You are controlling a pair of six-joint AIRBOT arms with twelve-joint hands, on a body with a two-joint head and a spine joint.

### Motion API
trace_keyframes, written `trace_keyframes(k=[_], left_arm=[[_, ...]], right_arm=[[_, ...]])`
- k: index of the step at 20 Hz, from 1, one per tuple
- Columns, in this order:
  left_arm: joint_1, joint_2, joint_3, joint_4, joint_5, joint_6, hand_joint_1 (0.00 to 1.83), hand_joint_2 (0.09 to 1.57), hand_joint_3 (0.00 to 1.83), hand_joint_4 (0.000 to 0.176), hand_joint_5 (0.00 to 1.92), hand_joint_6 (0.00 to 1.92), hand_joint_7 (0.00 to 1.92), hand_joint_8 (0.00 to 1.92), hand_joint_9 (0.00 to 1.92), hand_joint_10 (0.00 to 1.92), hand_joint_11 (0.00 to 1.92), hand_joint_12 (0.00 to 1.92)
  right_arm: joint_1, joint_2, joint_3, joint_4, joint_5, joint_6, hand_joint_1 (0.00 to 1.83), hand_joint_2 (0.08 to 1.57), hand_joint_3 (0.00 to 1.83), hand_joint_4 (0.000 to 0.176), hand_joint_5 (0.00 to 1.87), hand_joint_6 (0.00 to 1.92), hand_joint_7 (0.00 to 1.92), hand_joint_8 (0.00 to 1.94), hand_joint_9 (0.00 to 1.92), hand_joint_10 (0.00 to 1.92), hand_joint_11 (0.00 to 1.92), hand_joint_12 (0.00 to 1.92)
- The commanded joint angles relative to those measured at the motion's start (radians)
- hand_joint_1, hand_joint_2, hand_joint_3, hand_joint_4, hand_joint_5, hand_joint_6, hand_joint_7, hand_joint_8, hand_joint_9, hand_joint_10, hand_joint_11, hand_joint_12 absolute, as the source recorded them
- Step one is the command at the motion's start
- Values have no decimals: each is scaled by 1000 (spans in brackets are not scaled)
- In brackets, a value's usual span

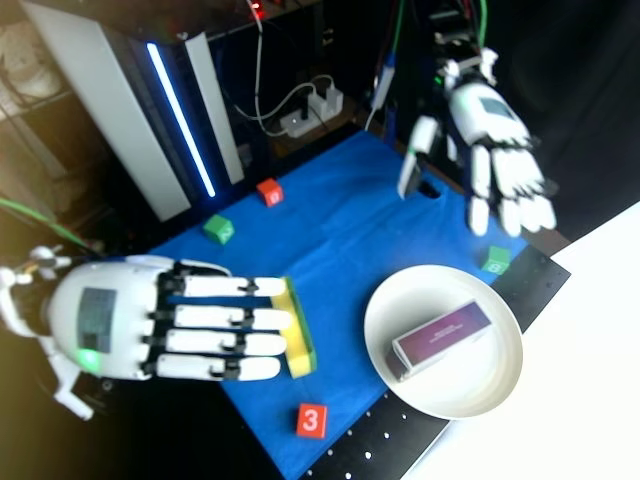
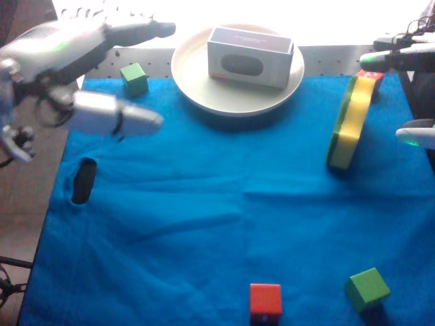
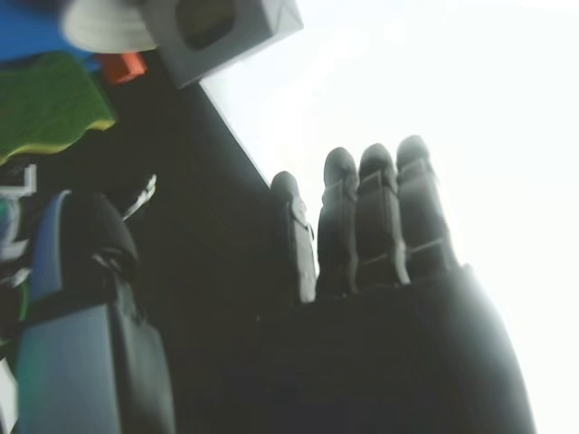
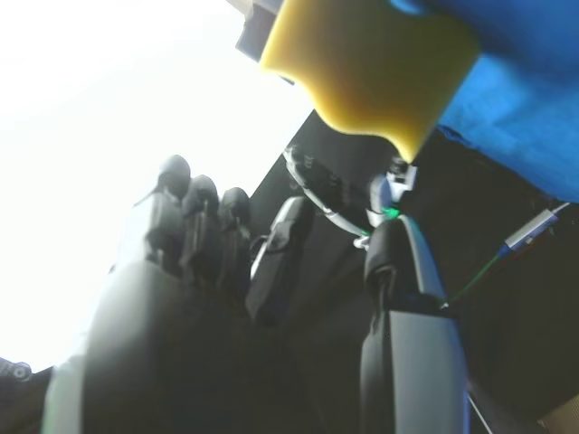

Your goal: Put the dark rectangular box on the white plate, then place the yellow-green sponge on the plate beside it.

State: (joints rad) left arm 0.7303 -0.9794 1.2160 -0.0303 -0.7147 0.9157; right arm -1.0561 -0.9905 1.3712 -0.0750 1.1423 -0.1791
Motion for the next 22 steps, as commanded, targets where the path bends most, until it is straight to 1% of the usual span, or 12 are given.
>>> trace_keyframes(k=[1,2,3,4,5,10,14,15,16,17,19,22], left_arm=[[4,18,-19,-16,-189,-6,821,940,8,67,205,1,133,1,51,9,0,120],[22,35,-40,-19,-211,-6,814,936,3,96,215,3,126,0,30,3,0,76],[51,60,-73,-21,-244,-6,789,924,0,113,228,7,150,10,46,10,7,74],[62,71,-90,-21,-258,-6,781,923,0,118,225,5,151,9,43,8,4,73],[75,84,-109,-20,-275,-5,797,922,0,114,224,4,142,4,32,2,0,69],[163,131,-177,-58,-370,-5,830,959,9,102,181,0,123,0,25,2,0,50],[182,134,-188,-70,-388,-6,831,952,0,85,188,4,118,1,23,2,21,40],[182,134,-189,-70,-388,-6,837,944,0,81,198,6,123,2,34,5,47,53],[182,134,-189,-70,-389,-6,834,943,0,86,198,5,122,1,34,5,51,56],[183,135,-190,-70,-389,-6,815,940,0,98,195,3,118,0,32,3,55,60],[183,135,-190,-70,-388,-6,811,948,0,82,188,1,108,0,27,2,48,60],[183,137,-193,-69,-395,-7,813,961,6,83,181,0,103,1,27,2,47,64]], right_arm=[[19,1,9,30,83,7,1041,1018,0,118,339,0,316,0,209,1,0,384],[25,1,12,20,69,7,1075,1030,2,72,319,0,320,0,237,5,0,445],[30,1,19,6,49,7,1070,1035,0,49,302,0,314,0,259,0,29,414],[32,1,22,0,38,7,1035,1035,0,50,297,0,316,1,268,2,29,403],[38,0,28,-9,19,7,997,1024,1,75,296,0,330,0,287,0,5,454],[184,-68,115,-192,-144,84,1073,1015,0,72,315,5,297,0,235,0,51,321],[252,-113,161,-307,-218,117,1106,1019,0,45,347,1,310,1,234,0,1,417],[279,-120,168,-353,-244,117,1135,1001,0,19,392,2,333,2,266,4,0,550],[307,-122,168,-395,-270,117,1172,988,0,13,390,0,324,0,278,2,0,630],[333,-123,169,-448,-299,117,1210,991,1,23,378,0,305,0,266,0,0,646],[349,-124,170,-501,-323,117,1217,996,3,58,361,0,266,0,226,0,0,698],[356,-124,172,-537,-337,126,1259,984,0,72,386,5,300,7,238,8,0,840]])
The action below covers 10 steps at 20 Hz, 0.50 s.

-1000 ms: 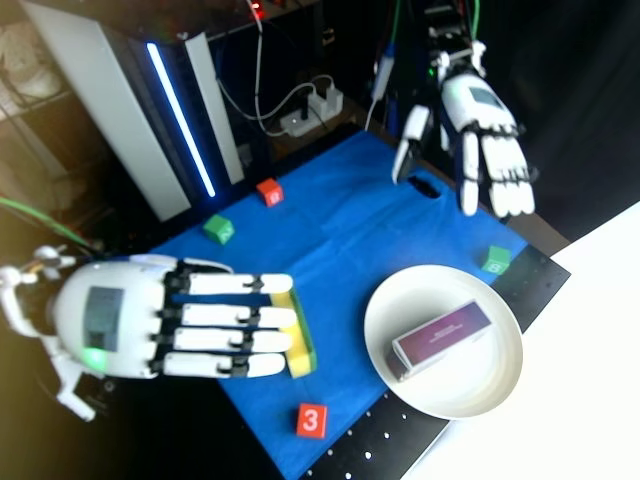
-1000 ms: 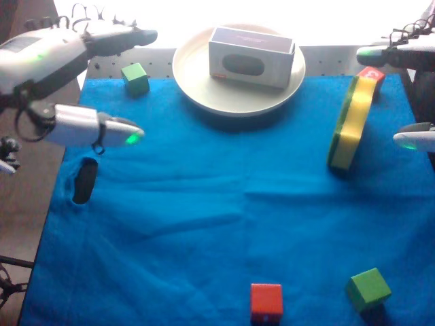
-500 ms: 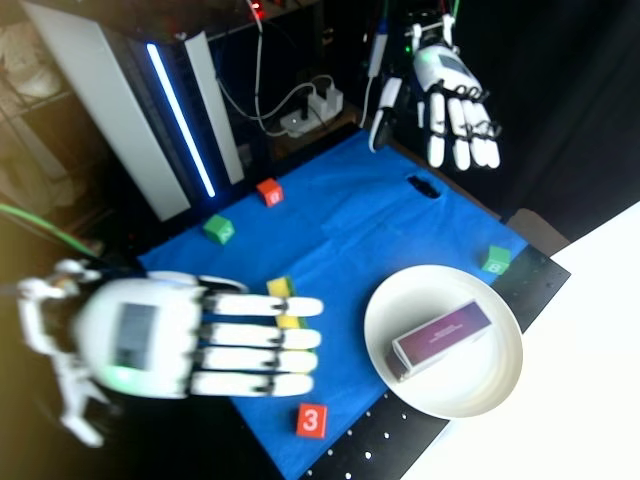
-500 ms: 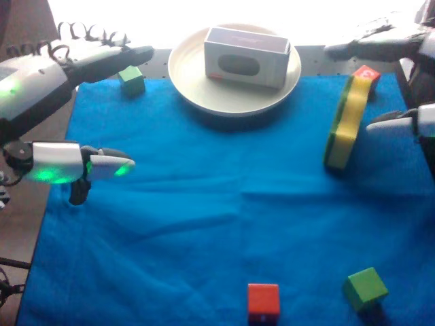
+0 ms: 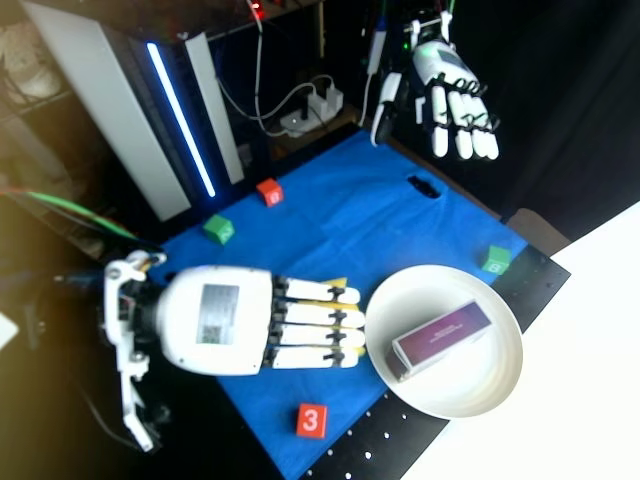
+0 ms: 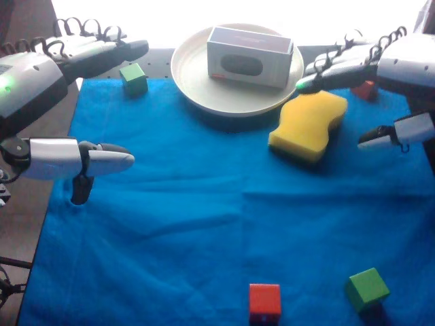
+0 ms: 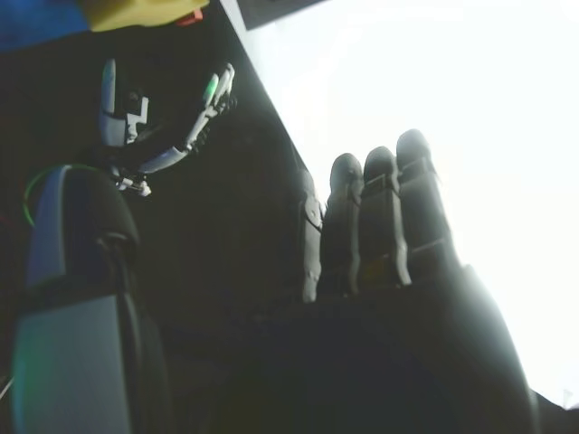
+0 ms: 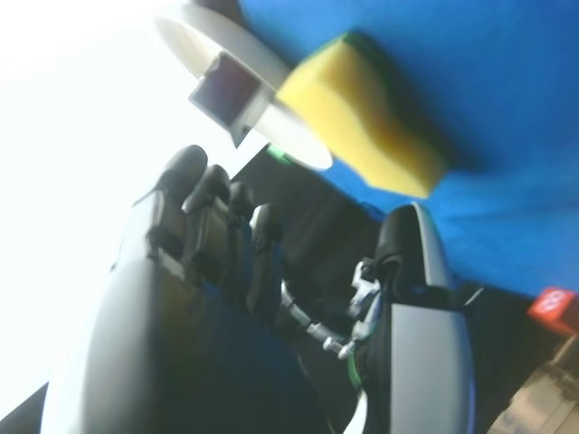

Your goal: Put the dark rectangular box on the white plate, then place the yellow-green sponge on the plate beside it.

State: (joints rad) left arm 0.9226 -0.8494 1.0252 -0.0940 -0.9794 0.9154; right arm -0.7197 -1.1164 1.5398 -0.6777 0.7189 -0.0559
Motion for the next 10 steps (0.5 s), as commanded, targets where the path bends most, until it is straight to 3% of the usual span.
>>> trace_keyframes(k=[1,3,4,5,6,7,8,9,10], left_arm=[[-9,9,-4,-6,-132,-7,819,962,4,85,172,0,103,1,18,0,32,61],[-9,9,-4,-6,-136,-8,831,963,4,87,174,1,105,2,14,0,21,59],[-9,9,-5,-6,-137,-9,826,959,1,90,177,2,115,4,31,7,35,70],[-9,9,-5,-6,-139,-10,823,962,2,86,172,0,113,3,31,6,35,73],[-9,9,-5,-6,-141,-10,814,960,1,92,174,1,118,5,41,9,42,79],[-9,9,-5,-6,-142,-11,814,960,1,92,174,1,118,5,41,9,42,79],[-9,9,-5,-7,-142,-11,787,968,4,95,177,2,131,7,64,13,68,101],[-9,8,-5,-7,-142,-11,782,972,0,95,182,0,139,1,77,3,20,240],[-9,8,-5,-7,-142,-11,788,975,0,100,174,0,129,0,64,0,3,265]], right_arm=[[20,2,3,65,86,4,1268,988,1,54,405,4,312,4,218,9,0,782],[20,0,3,66,86,4,1278,986,0,47,422,4,319,3,222,7,0,731],[20,-3,3,66,86,4,1269,997,3,63,423,1,319,1,244,10,0,784],[20,-10,5,67,86,4,1259,996,1,59,429,2,328,2,274,15,0,865],[20,-18,9,67,86,4,1201,1018,5,77,414,0,310,0,285,12,0,904],[20,-28,14,67,84,4,1201,1018,5,77,414,0,310,0,285,12,0,904],[20,-40,22,67,81,4,1111,1038,5,119,385,0,289,0,284,2,0,944],[20,-53,32,67,76,4,1107,1045,7,115,384,1,285,0,285,2,0,938],[20,-62,38,67,73,4,1104,1064,9,72,395,3,278,0,283,1,0,914]])
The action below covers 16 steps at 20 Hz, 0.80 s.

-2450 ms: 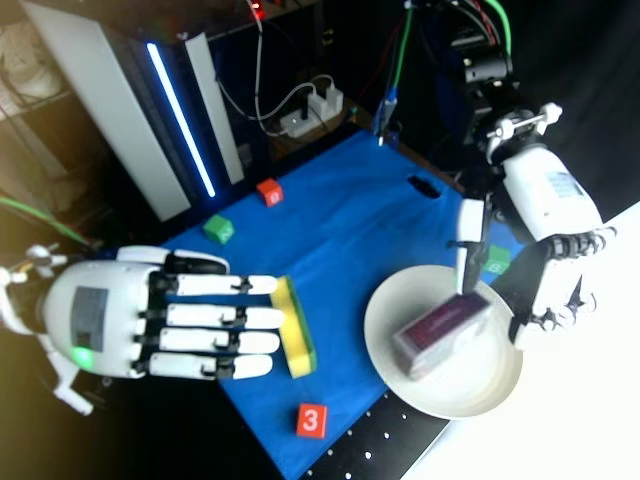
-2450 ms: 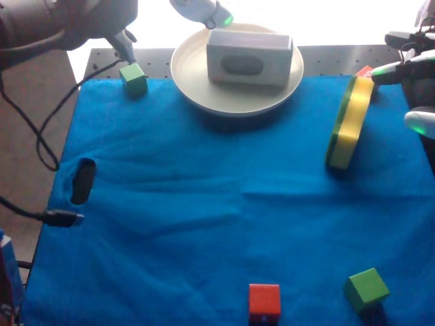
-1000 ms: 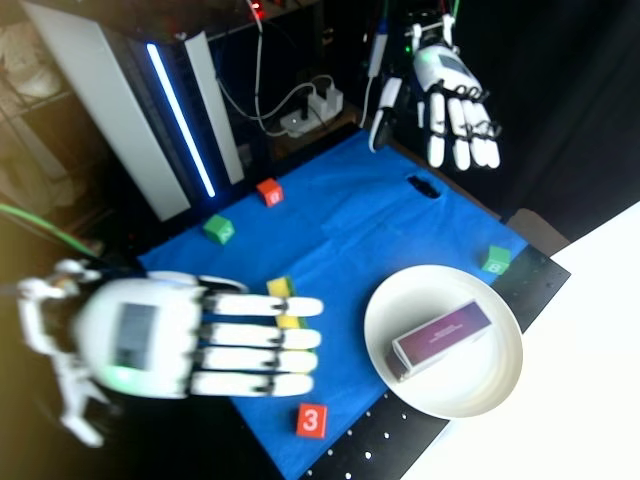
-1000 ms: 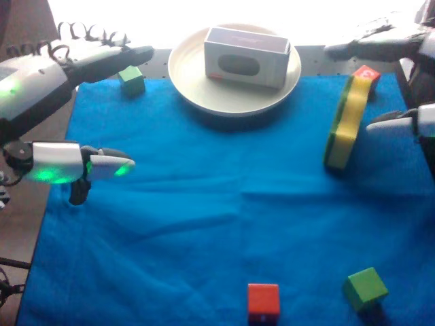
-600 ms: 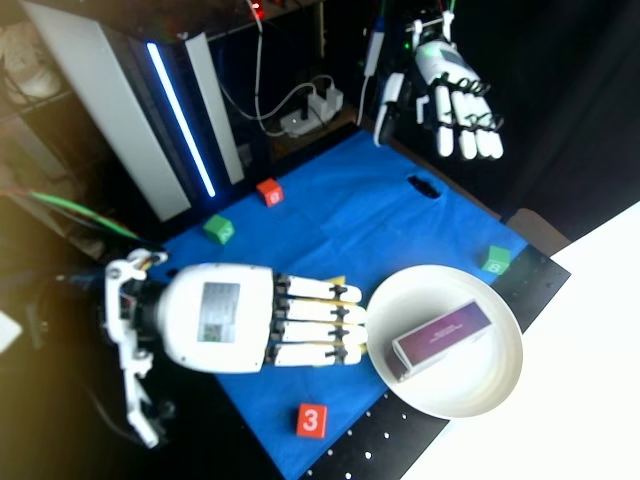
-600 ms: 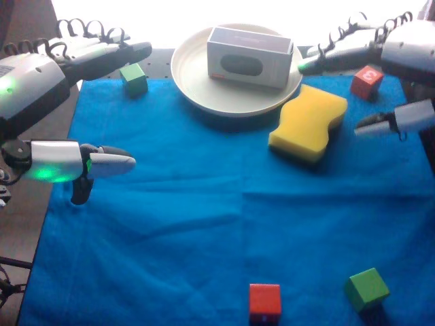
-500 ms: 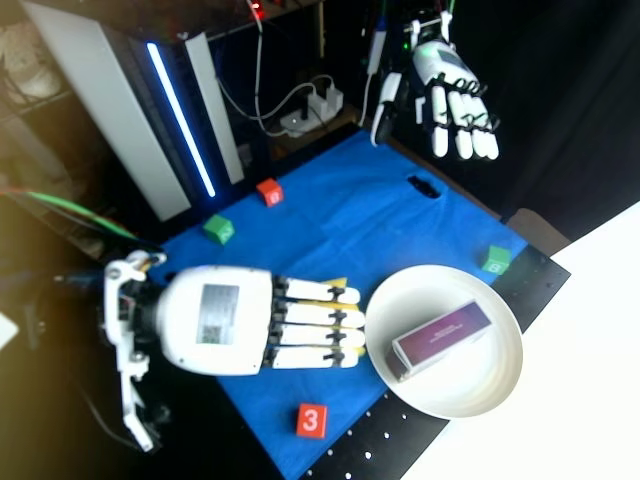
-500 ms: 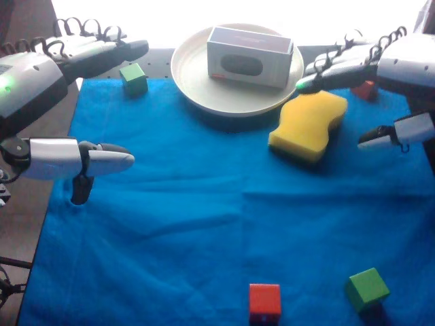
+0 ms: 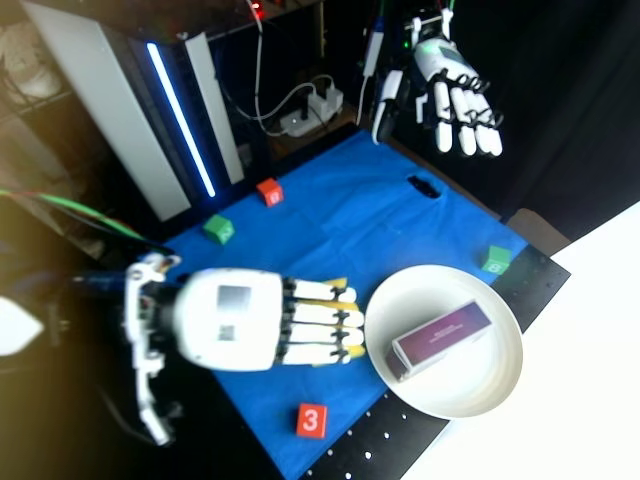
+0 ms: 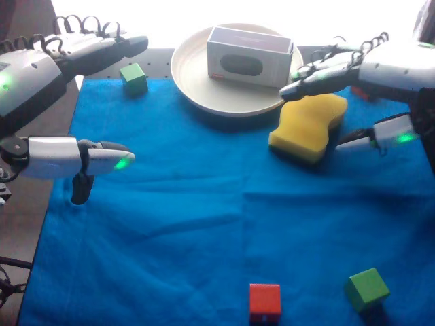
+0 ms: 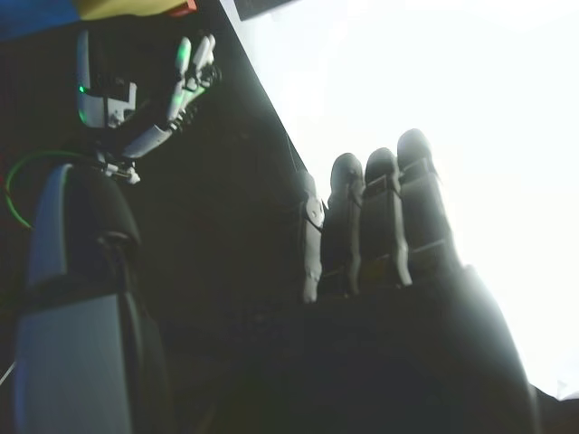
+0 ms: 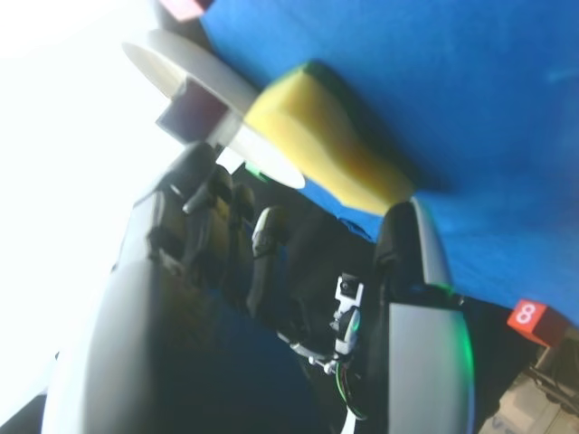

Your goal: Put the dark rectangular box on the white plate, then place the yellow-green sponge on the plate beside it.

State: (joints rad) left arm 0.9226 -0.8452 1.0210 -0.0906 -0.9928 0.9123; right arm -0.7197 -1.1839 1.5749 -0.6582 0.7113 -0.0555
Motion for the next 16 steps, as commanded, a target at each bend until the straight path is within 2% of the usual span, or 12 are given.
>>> trace_keyframes(k=[1,2,3,5,6,7,9,11,14,15,16], left_arm=[[-9,3,-1,-10,-129,-8,776,974,0,103,171,0,126,0,59,0,0,268],[-9,2,-1,-10,-129,-8,775,979,0,94,170,0,126,0,61,1,0,271],[-9,1,-1,-10,-129,-8,774,975,0,96,173,1,129,1,59,0,0,270],[-9,1,-1,-10,-130,-9,765,969,0,102,173,0,134,1,69,2,0,320],[-9,1,-1,-11,-132,-9,764,974,1,98,172,0,129,0,72,3,0,327],[-9,1,-1,-11,-133,-10,762,974,1,94,168,0,118,0,71,2,0,328],[-9,2,-1,-11,-134,-11,756,975,1,85,163,0,102,1,65,0,0,302],[-9,1,0,-11,-135,-13,772,980,2,79,166,0,107,1,74,2,0,320],[-9,1,1,-11,-136,-17,749,984,3,77,163,0,119,4,87,4,0,358],[-9,0,1,-11,-136,-17,752,981,1,84,167,1,124,5,88,4,0,359],[-9,0,1,-11,-136,-17,749,982,1,76,169,1,128,4,94,4,0,381]], right_arm=[[20,-3,10,48,76,4,1107,1067,6,60,406,4,283,2,284,1,0,875],[20,-8,14,47,73,4,1101,1069,4,51,414,4,287,2,290,2,0,890],[20,-15,18,43,63,4,1100,1070,3,55,419,5,284,0,290,2,0,891],[20,-19,22,34,51,4,1113,1064,0,50,432,8,300,6,309,9,0,902],[21,-20,24,26,42,4,1125,1055,0,45,450,6,314,5,327,9,0,927],[21,-20,25,20,37,4,1137,1052,0,53,448,3,320,5,331,8,0,933],[22,-20,26,5,25,4,1131,1053,0,81,444,1,320,2,327,3,0,933],[24,-22,26,-17,9,4,1142,1059,2,90,445,1,308,0,323,1,0,926],[25,-31,29,-30,-1,4,1176,1049,0,73,476,5,328,3,335,2,0,947],[26,-35,32,-34,-4,4,1208,1044,0,69,491,8,336,5,327,1,0,937],[29,-39,34,-40,-6,4,1223,1048,0,51,497,6,334,2,312,1,0,898]])
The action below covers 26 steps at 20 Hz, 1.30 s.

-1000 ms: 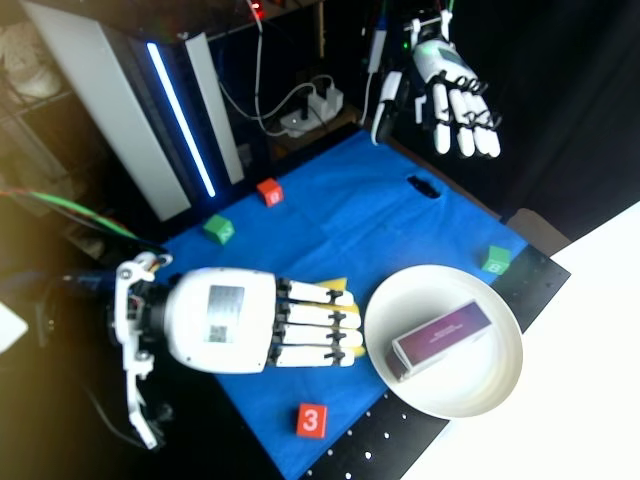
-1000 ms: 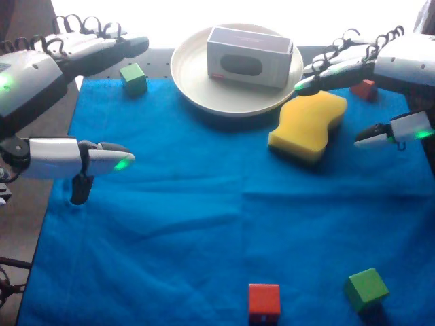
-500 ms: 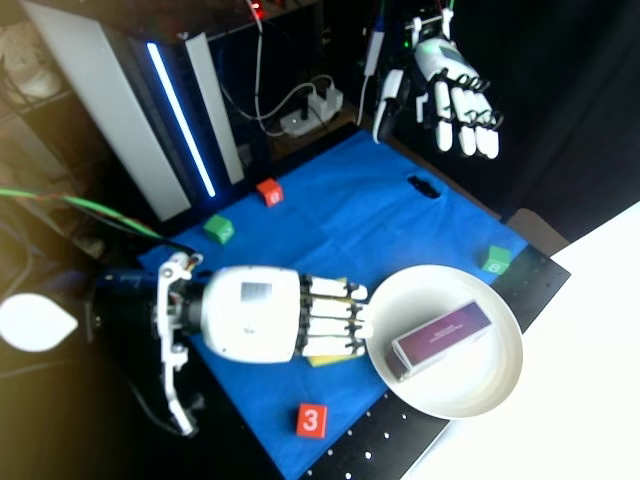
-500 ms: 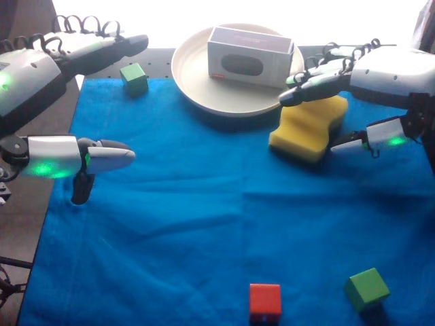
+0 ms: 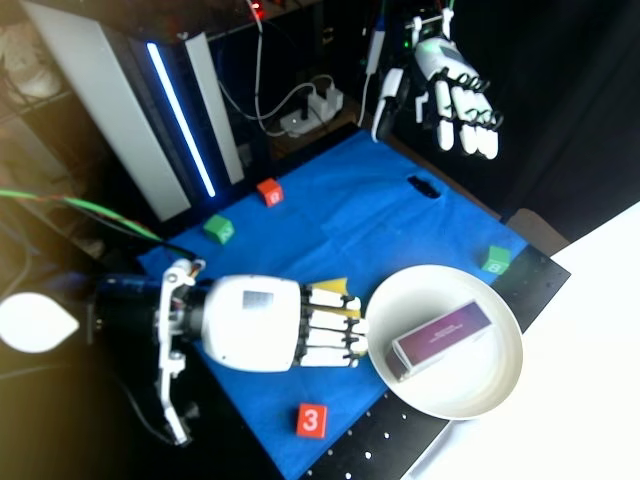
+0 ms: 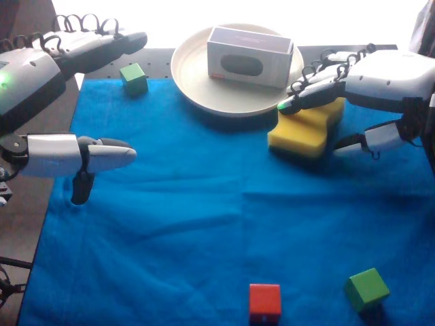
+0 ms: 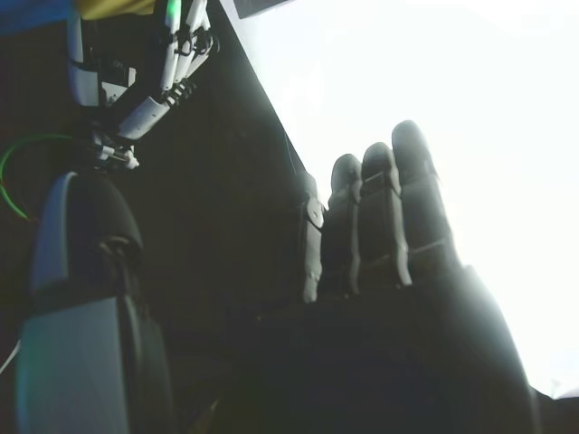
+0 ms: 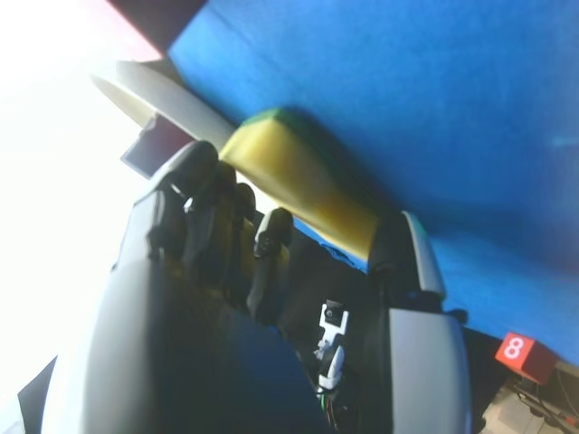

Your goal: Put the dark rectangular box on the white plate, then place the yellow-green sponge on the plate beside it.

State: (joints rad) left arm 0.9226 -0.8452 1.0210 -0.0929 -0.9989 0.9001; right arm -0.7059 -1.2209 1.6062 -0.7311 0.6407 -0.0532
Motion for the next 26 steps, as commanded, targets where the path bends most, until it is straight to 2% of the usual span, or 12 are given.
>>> trace_keyframes(k=[1,4,6,9,10,11,13,14,15,16,18,26], left_arm=[[-9,0,1,-9,-131,-5,752,979,0,77,176,4,133,5,94,3,0,384],[-9,0,1,-10,-135,-7,746,974,0,71,189,2,151,3,115,4,0,458],[-9,1,1,-10,-137,-8,761,986,4,71,186,0,153,2,106,6,0,403],[-9,1,1,-11,-140,-11,748,974,0,74,185,1,156,2,119,6,0,433],[-9,1,1,-11,-140,-11,745,974,0,71,188,1,161,2,127,6,0,449],[-9,1,1,-11,-140,-11,753,973,0,78,193,3,162,2,126,4,0,447],[-9,1,1,-12,-141,-11,750,981,1,75,196,2,167,2,139,5,0,494],[-9,1,1,-12,-141,-11,737,983,2,74,190,0,167,1,142,5,0,508],[-9,1,1,-12,-142,-11,747,982,1,71,190,0,163,0,135,1,0,480],[-9,1,1,-12,-143,-11,757,984,1,67,189,0,165,1,137,1,0,487],[-9,1,1,-13,-144,-14,728,987,0,65,196,1,186,3,165,6,0,558],[-4,1,0,-15,-148,-16,735,996,0,64,189,1,180,0,159,1,0,565]], right_arm=[[17,-6,4,28,62,2,1212,1052,1,32,502,6,340,3,317,4,0,897],[19,-11,4,23,60,2,1216,1067,2,37,498,2,330,3,316,3,0,866],[19,-13,5,24,57,2,1243,1056,0,21,525,4,355,4,343,6,0,933],[19,-16,9,24,55,2,1271,1073,1,32,564,3,407,4,385,8,4,947],[19,-17,10,24,54,2,1285,1077,2,26,585,8,430,9,412,15,27,963],[19,-17,11,24,54,2,1314,1094,2,0,649,8,509,11,493,22,94,994],[19,-20,13,24,54,2,1358,1097,0,0,779,7,714,13,697,42,265,1057],[19,-22,16,25,54,2,1355,1141,0,0,863,5,869,893,824,53,369,1052],[19,-25,18,25,54,2,1347,1158,0,0,860,864,881,1060,820,1097,433,1154],[19,-28,21,25,54,2,1335,1184,4,0,812,1128,828,1169,774,1375,456,1215],[19,-32,25,27,54,2,1336,1182,0,0,811,1136,845,1172,799,1410,534,1366],[19,-32,27,33,54,2,1350,1162,0,0,848,1021,857,1209,861,1357,604,1441]])
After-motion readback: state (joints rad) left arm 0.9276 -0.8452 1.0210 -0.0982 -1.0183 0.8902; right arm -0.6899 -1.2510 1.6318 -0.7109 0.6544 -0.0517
